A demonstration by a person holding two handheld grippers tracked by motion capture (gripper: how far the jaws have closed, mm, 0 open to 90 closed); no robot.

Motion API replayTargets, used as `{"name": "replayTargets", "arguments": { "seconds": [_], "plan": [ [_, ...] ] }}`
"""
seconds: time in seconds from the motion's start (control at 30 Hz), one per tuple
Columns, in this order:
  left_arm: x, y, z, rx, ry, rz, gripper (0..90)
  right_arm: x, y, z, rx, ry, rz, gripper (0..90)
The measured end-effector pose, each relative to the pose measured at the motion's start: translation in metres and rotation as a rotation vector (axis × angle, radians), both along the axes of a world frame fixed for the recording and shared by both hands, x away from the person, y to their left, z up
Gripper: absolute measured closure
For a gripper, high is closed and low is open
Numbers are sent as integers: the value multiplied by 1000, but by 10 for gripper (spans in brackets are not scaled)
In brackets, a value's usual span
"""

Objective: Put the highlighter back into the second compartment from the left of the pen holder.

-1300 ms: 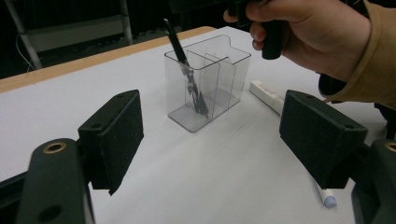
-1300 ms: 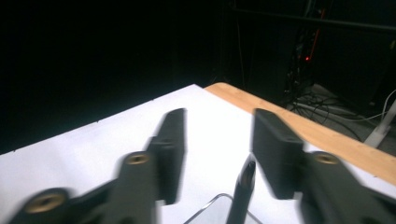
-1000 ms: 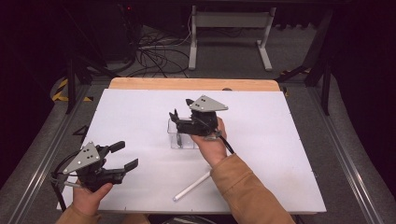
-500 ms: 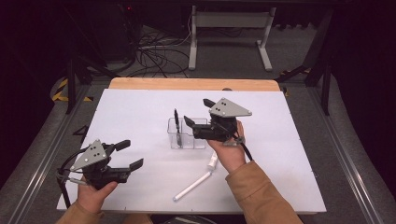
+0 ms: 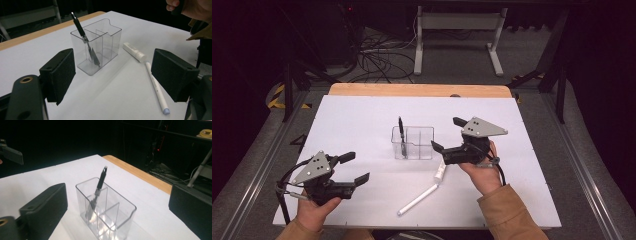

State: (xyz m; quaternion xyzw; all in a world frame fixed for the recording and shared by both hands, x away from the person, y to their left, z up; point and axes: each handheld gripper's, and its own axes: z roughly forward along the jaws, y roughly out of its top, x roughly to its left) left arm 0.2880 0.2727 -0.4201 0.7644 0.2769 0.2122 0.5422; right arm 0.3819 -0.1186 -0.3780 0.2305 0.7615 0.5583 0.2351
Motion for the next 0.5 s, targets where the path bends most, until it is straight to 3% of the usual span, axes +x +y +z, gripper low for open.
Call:
{"name": "replayTargets", "arguments": {
  "seconds": [0.23,0.4,0.5],
  "plan": [
    [1,-5,2,3,23,-14,204,-12,-23,-13,-16,19,-9,11],
    [4,-12,4,35,60,-20,200,-21,-43,-22,-22,30,-51,25],
    [8,-17,4,79,72,5,200,-25,-54,-26,10,50,-29,25]
  ]
}}
